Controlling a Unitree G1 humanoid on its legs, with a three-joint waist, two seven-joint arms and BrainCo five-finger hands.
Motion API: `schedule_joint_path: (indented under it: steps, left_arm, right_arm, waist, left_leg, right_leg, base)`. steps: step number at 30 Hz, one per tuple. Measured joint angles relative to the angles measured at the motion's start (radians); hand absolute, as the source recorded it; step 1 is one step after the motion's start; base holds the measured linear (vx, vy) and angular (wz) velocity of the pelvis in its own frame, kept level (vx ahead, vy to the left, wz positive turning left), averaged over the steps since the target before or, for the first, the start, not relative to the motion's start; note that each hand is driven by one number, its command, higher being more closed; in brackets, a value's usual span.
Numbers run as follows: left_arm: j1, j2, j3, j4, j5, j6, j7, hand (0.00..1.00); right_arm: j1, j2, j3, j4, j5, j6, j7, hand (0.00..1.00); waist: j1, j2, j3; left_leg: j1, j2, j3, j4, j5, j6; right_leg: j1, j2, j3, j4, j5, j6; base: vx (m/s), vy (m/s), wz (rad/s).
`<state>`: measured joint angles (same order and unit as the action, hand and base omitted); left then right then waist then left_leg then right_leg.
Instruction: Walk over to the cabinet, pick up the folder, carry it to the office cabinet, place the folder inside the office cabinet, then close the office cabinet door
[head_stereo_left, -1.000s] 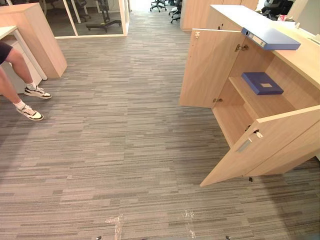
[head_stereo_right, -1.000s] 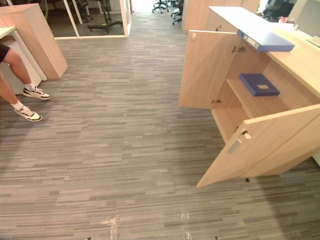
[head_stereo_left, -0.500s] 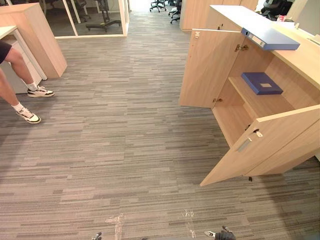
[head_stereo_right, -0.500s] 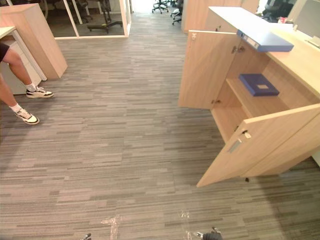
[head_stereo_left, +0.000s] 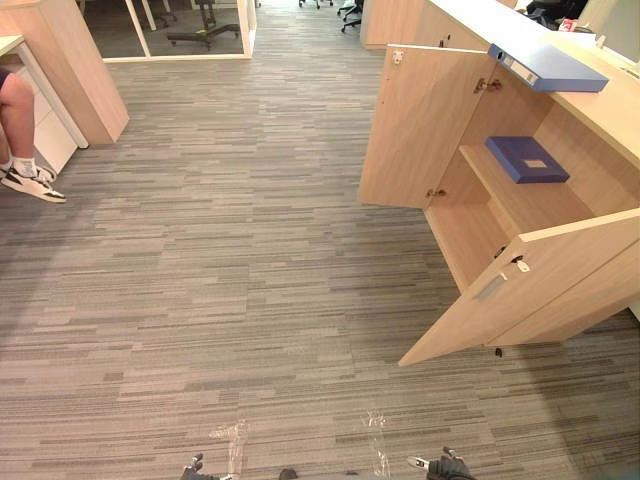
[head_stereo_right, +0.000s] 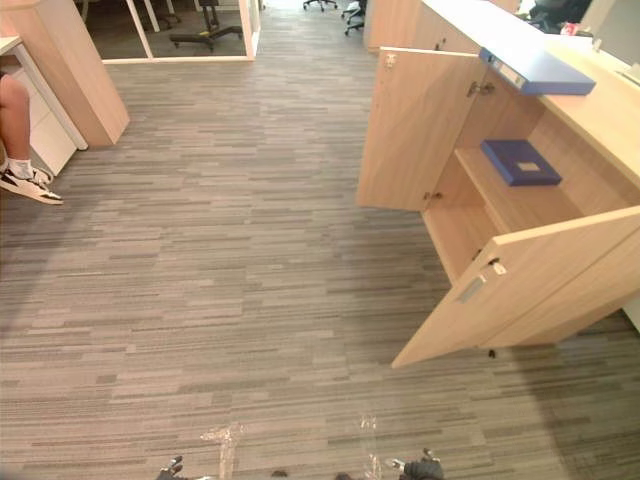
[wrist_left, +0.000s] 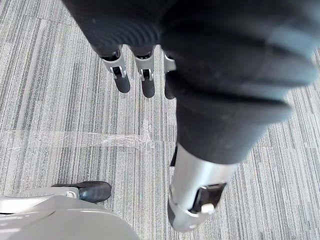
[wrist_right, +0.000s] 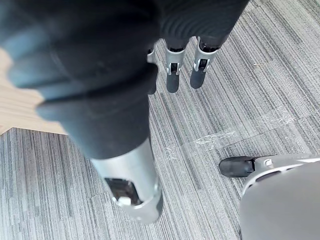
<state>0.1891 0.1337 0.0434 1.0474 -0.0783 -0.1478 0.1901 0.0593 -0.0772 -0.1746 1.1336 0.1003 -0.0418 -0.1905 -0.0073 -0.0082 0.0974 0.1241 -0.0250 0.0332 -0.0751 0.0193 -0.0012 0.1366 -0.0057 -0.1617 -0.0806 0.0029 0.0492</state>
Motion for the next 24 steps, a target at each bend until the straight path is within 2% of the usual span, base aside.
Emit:
schedule_joint_path:
  steps: [8,10,11,13,15,16,18,20,21,23,24]
  left_arm:
    - [0.000,0.000,0.011,0.000,-0.007,-0.001,-0.001,0.00]
    - [-0.005,0.003,0.023,-0.011,-0.009,-0.001,-0.001,0.00]
    - [-0.008,0.001,0.035,-0.037,-0.009,0.000,0.000,0.00]
    - [-0.010,-0.005,0.050,-0.068,-0.010,-0.003,0.002,0.00]
    - [-0.011,-0.009,0.075,-0.105,-0.015,-0.015,0.012,0.00]
    - [-0.011,-0.018,0.093,-0.124,-0.036,-0.026,0.019,0.00]
    - [-0.008,-0.030,0.116,-0.133,-0.070,-0.038,0.019,0.00]
    - [-0.008,-0.035,0.140,-0.134,-0.097,-0.039,0.018,0.00]
    - [-0.009,-0.044,0.153,-0.135,-0.118,-0.039,0.018,0.00]
    - [-0.002,-0.057,0.174,-0.136,-0.131,-0.039,0.019,0.00]
    - [0.002,-0.065,0.175,-0.136,-0.131,-0.040,0.020,0.00]
  right_arm:
    - [-0.005,0.003,0.000,0.000,0.000,0.000,0.000,0.00]
    - [-0.019,0.010,0.000,0.001,0.001,-0.001,0.001,0.00]
    - [-0.032,0.014,-0.002,0.000,0.002,-0.002,0.001,0.00]
    - [-0.046,0.027,-0.008,-0.001,0.007,-0.004,-0.001,0.00]
    - [-0.046,0.054,-0.033,-0.014,0.008,-0.004,-0.008,0.00]
    - [-0.048,0.056,-0.037,-0.031,0.008,-0.003,-0.010,0.00]
    - [-0.050,0.056,-0.039,-0.039,0.021,-0.003,-0.013,0.00]
    - [-0.061,0.057,-0.041,-0.044,0.037,-0.004,-0.016,0.00]
    - [-0.060,0.057,-0.039,-0.055,0.037,-0.004,-0.017,0.00]
    - [-0.045,0.063,-0.033,-0.077,0.037,-0.004,-0.018,0.00]
    - [-0.030,0.062,-0.030,-0.081,0.037,-0.008,-0.017,0.00]
  waist:
    - [0.000,-0.005,0.004]
    - [0.000,-0.014,0.022]
    - [0.008,-0.014,0.041]
    - [0.021,-0.012,0.067]
    - [0.032,-0.020,0.079]
    - [0.047,-0.016,0.092]
    - [0.055,-0.024,0.099]
    - [0.056,-0.028,0.104]
    - [0.057,-0.029,0.105]
    - [0.059,-0.022,0.101]
    - [0.062,-0.014,0.091]
  left_leg:
    - [-0.018,0.003,0.008,0.014,-0.006,-0.001]
    - [-0.084,0.007,0.010,0.129,-0.062,-0.004]
    - [-0.156,0.021,0.010,0.263,-0.127,-0.012]
    - [-0.207,0.043,0.011,0.373,-0.177,-0.027]
    - [-0.268,0.051,0.016,0.477,-0.196,-0.045]
    - [-0.311,0.063,0.034,0.560,-0.228,-0.040]
    - [-0.364,0.093,0.035,0.587,-0.263,-0.027]
    - [-0.414,0.124,0.036,0.542,-0.256,-0.035]
    - [-0.432,0.147,0.039,0.475,-0.233,-0.041]
    - [-0.433,0.181,0.077,0.389,-0.137,-0.074]
    - [-0.417,0.181,0.142,0.380,-0.052,-0.064]
  right_leg:
    - [-0.013,0.002,0.002,0.002,0.000,-0.001]
    - [-0.031,0.001,0.002,0.017,-0.004,-0.007]
    - [-0.046,0.009,0.002,0.043,-0.017,-0.027]
    - [-0.047,0.024,-0.001,0.055,-0.022,-0.039]
    - [-0.045,0.025,-0.002,0.049,-0.022,-0.054]
    - [-0.040,0.021,-0.001,0.052,-0.023,-0.063]
    - [-0.039,0.007,-0.001,0.054,-0.028,-0.065]
    - [-0.041,-0.030,0.000,0.056,-0.043,-0.055]
    - [-0.042,-0.056,0.005,0.061,-0.054,-0.037]
    - [-0.042,-0.100,0.012,0.084,-0.087,0.013]
    - [-0.041,-0.131,0.009,0.091,-0.105,0.042]
  base:
    - [0.00,-0.001,0.00]
    - [0.00,0.000,0.00]
    - [0.00,0.000,0.00]
    - [-0.01,-0.004,0.05]
    - [-0.02,0.013,0.13]
    - [-0.01,0.032,0.04]
    - [0.04,0.076,0.03]
    - [0.09,0.153,0.03]
    - [0.13,0.260,-0.03]
    - [0.19,0.363,-0.02]
    - [0.24,0.370,-0.12]
